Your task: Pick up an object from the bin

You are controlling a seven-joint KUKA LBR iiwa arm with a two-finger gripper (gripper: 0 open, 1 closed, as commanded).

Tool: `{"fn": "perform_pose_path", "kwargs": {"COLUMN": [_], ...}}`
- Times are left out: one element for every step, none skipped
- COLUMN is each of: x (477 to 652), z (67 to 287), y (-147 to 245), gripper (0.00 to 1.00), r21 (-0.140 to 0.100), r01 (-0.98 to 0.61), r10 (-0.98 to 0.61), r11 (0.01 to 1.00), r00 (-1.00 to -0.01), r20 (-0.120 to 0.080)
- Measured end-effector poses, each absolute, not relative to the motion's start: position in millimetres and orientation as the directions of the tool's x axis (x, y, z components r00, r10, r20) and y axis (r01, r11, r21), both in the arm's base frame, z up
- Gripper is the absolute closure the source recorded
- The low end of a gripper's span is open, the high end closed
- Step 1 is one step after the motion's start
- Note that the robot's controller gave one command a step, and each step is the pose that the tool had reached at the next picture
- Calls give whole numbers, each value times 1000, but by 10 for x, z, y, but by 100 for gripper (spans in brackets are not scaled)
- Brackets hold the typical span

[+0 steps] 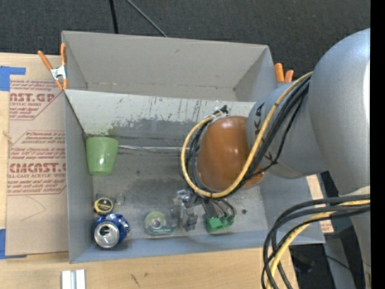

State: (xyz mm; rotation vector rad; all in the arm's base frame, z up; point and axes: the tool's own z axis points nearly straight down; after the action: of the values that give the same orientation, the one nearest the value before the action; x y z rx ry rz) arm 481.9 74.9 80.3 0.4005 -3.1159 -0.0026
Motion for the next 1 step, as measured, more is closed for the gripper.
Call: {"fn": "perform_pose_path", "kwargs": {"x": [4839], "z": [811], "y": [751], "gripper": [0], "r21": [1], "r01": [-252], "r10": [-252], "r11": [968], "r00": [-968], "r20": [-8]}}
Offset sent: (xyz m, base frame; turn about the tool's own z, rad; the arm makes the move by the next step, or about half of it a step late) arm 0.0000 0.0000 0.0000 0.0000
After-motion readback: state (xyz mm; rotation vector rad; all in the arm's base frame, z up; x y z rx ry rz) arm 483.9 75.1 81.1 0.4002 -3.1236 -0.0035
